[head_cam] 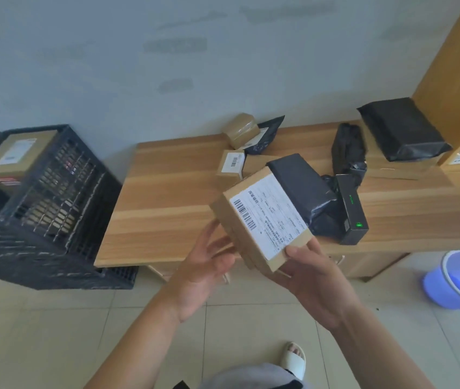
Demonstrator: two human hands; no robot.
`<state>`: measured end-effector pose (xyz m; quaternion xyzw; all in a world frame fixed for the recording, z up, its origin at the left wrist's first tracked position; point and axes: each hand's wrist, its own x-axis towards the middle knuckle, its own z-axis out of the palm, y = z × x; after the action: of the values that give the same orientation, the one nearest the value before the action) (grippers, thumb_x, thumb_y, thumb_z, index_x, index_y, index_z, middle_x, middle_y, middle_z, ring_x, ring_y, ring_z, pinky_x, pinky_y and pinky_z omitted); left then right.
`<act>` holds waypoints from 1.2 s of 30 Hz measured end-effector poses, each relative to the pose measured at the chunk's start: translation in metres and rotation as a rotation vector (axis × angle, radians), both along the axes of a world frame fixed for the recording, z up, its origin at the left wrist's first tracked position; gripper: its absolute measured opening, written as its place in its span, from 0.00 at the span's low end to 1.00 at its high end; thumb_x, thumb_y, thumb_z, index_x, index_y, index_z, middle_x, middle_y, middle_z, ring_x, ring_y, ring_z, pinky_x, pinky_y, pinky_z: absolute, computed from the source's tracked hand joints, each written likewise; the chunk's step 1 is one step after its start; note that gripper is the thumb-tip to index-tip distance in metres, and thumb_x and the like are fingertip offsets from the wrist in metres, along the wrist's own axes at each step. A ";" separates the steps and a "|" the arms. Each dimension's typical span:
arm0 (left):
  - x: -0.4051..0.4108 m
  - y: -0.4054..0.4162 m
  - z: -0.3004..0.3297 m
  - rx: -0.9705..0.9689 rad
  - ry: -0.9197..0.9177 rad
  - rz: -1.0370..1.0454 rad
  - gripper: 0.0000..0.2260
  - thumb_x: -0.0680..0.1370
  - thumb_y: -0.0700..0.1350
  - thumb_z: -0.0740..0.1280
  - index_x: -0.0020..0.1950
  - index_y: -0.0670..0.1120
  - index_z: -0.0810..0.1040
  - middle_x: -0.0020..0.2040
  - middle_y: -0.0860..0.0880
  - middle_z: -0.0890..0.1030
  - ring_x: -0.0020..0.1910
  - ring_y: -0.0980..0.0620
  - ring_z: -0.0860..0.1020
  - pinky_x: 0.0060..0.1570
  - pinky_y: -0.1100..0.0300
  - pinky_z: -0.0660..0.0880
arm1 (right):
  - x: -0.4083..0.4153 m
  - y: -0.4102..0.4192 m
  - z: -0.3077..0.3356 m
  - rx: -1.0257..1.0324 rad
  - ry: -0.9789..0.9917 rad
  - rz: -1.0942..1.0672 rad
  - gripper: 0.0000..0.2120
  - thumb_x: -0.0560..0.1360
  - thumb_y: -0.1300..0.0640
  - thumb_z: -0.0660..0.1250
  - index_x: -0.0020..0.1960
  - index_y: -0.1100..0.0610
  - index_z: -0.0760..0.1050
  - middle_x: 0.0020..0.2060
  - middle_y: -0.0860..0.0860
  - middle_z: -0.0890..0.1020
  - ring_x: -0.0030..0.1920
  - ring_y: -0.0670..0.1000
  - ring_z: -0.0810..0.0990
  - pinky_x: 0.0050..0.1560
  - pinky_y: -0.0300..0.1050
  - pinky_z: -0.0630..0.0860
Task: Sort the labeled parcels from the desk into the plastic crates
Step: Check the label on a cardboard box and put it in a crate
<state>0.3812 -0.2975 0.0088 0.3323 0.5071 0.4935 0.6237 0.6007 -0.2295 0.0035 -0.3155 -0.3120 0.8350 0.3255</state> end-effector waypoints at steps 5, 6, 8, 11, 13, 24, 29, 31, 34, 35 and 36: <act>0.013 -0.033 -0.001 0.015 0.049 0.288 0.44 0.62 0.52 0.83 0.73 0.65 0.67 0.65 0.47 0.83 0.67 0.47 0.80 0.73 0.39 0.69 | -0.044 -0.043 0.012 0.011 -0.091 -0.165 0.36 0.69 0.66 0.76 0.72 0.59 0.63 0.58 0.59 0.85 0.59 0.61 0.84 0.64 0.63 0.78; 0.012 -0.040 -0.002 0.026 0.040 0.317 0.43 0.62 0.52 0.83 0.73 0.65 0.68 0.65 0.47 0.83 0.67 0.47 0.80 0.73 0.39 0.70 | -0.051 -0.053 0.013 0.006 -0.098 -0.175 0.34 0.71 0.65 0.74 0.72 0.59 0.63 0.58 0.60 0.85 0.60 0.61 0.84 0.66 0.64 0.77; 0.005 -0.054 -0.003 0.055 0.019 0.331 0.41 0.64 0.53 0.83 0.73 0.65 0.68 0.66 0.46 0.82 0.68 0.46 0.79 0.73 0.39 0.70 | -0.061 -0.069 0.015 -0.006 -0.121 -0.188 0.33 0.71 0.65 0.73 0.72 0.57 0.64 0.60 0.64 0.83 0.63 0.63 0.82 0.68 0.66 0.75; -0.008 -0.077 0.000 0.092 0.026 0.336 0.38 0.66 0.52 0.80 0.73 0.63 0.70 0.66 0.45 0.82 0.67 0.44 0.79 0.68 0.43 0.74 | -0.072 -0.088 0.018 0.007 -0.173 -0.142 0.35 0.69 0.65 0.78 0.71 0.55 0.65 0.62 0.65 0.81 0.61 0.62 0.84 0.68 0.66 0.75; -0.023 -0.093 0.006 0.095 0.057 0.337 0.35 0.66 0.53 0.78 0.71 0.64 0.73 0.65 0.46 0.83 0.66 0.46 0.80 0.60 0.49 0.76 | -0.078 -0.096 0.024 0.050 -0.230 -0.078 0.36 0.68 0.60 0.78 0.70 0.54 0.65 0.62 0.61 0.83 0.57 0.55 0.84 0.68 0.66 0.75; -0.139 -0.195 0.049 0.082 0.234 0.136 0.28 0.66 0.53 0.71 0.67 0.59 0.80 0.61 0.48 0.85 0.61 0.49 0.83 0.60 0.51 0.72 | -0.112 -0.111 0.096 0.642 -0.631 0.373 0.36 0.67 0.47 0.77 0.70 0.28 0.70 0.69 0.46 0.77 0.65 0.47 0.81 0.71 0.56 0.73; -0.158 -0.228 0.061 0.074 0.309 0.149 0.28 0.66 0.53 0.72 0.66 0.60 0.80 0.61 0.49 0.86 0.62 0.51 0.82 0.63 0.51 0.71 | -0.144 -0.130 0.108 0.718 -0.625 0.582 0.36 0.70 0.58 0.79 0.72 0.38 0.71 0.61 0.49 0.85 0.59 0.52 0.85 0.66 0.58 0.78; -0.163 -0.241 0.066 0.071 0.329 0.197 0.25 0.66 0.54 0.72 0.64 0.62 0.82 0.61 0.50 0.86 0.64 0.53 0.81 0.67 0.49 0.69 | -0.152 -0.138 0.110 0.735 -0.597 0.639 0.34 0.71 0.58 0.76 0.73 0.40 0.72 0.62 0.50 0.85 0.60 0.55 0.84 0.67 0.62 0.77; -0.170 -0.263 0.072 0.084 0.354 0.285 0.23 0.67 0.55 0.71 0.63 0.64 0.82 0.63 0.51 0.84 0.68 0.54 0.78 0.75 0.42 0.65 | -0.163 -0.146 0.114 0.730 -0.539 0.639 0.32 0.71 0.57 0.75 0.71 0.38 0.74 0.63 0.52 0.83 0.62 0.58 0.83 0.68 0.67 0.74; -0.171 -0.270 0.073 0.096 0.353 0.319 0.23 0.67 0.55 0.71 0.63 0.63 0.83 0.64 0.51 0.84 0.68 0.53 0.78 0.75 0.42 0.65 | -0.167 -0.148 0.116 0.733 -0.523 0.646 0.32 0.71 0.56 0.75 0.71 0.38 0.74 0.63 0.52 0.83 0.62 0.58 0.83 0.68 0.68 0.73; -0.172 -0.276 0.074 0.108 0.346 0.357 0.23 0.67 0.55 0.71 0.63 0.61 0.83 0.64 0.50 0.84 0.67 0.53 0.79 0.74 0.43 0.67 | -0.170 -0.151 0.117 0.733 -0.508 0.664 0.33 0.71 0.57 0.75 0.72 0.38 0.73 0.63 0.52 0.83 0.62 0.58 0.83 0.69 0.68 0.73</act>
<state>0.2096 -0.5731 0.0825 0.3498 0.6297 0.5581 0.4119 0.4305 -0.3801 0.1210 -0.2579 -0.7334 0.6272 0.0480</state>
